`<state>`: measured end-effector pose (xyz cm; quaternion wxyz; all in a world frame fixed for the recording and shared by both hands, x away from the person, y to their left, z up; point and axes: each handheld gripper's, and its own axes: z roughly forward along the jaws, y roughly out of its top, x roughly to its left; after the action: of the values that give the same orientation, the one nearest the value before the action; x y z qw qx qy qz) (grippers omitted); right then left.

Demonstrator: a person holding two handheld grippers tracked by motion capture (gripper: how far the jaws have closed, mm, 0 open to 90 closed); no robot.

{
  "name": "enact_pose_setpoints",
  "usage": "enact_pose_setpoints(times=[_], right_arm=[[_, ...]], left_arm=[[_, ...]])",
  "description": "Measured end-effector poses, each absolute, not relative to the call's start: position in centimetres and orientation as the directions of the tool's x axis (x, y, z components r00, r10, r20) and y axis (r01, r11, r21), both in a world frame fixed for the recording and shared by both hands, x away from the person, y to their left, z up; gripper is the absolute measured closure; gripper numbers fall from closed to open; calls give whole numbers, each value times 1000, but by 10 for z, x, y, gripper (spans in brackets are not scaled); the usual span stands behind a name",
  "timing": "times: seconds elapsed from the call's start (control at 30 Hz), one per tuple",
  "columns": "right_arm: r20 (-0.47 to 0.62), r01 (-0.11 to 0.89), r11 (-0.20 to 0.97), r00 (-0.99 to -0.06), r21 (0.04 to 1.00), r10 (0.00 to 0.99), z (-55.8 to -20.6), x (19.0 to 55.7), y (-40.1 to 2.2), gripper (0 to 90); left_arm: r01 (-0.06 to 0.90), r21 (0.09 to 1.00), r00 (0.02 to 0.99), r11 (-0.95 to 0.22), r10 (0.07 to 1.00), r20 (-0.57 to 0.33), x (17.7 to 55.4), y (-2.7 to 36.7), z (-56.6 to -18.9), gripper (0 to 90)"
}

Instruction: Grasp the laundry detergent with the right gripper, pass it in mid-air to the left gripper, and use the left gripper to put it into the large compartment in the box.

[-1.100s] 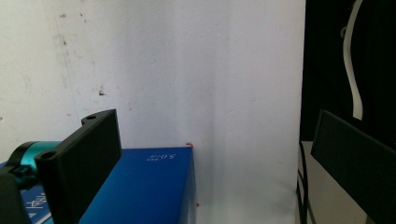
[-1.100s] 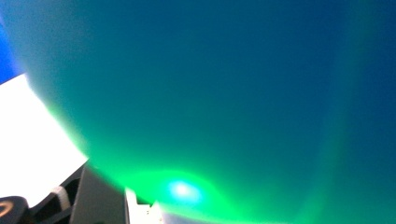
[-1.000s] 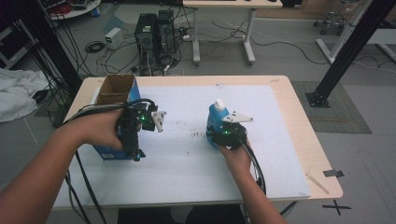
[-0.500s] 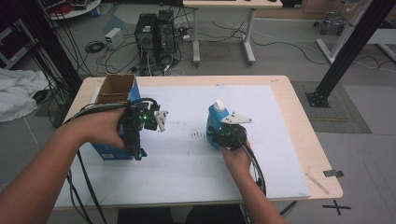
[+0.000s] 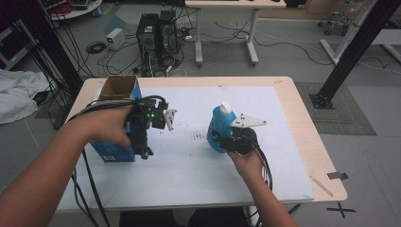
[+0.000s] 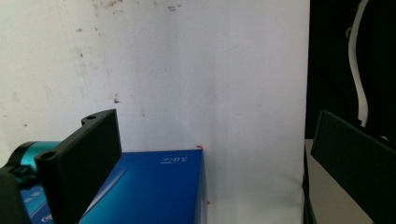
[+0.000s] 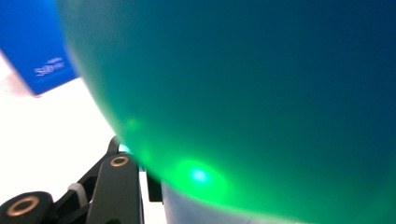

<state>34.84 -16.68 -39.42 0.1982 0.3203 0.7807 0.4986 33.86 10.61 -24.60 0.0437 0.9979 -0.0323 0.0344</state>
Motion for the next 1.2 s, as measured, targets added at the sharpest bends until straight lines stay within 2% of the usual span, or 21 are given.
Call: enact_pose_setpoints(times=[0.33, 0.6, 1.2], right_arm=[[-26, 222, 366, -826, 904, 564, -379, 331, -159, 464], [-58, 137, 424, -908, 895, 415, -376, 320, -146, 464], [-69, 55, 474, -968, 879, 240, -385, 319, -127, 464]], left_arm=[[-88, 89, 993, -992, -80, 92, 340, 95, -234, 16], [-104, 95, 991, -990, -95, 93, 342, 86, -232, 16], [-143, 118, 987, -983, -133, 88, 343, 71, -239, 16]])
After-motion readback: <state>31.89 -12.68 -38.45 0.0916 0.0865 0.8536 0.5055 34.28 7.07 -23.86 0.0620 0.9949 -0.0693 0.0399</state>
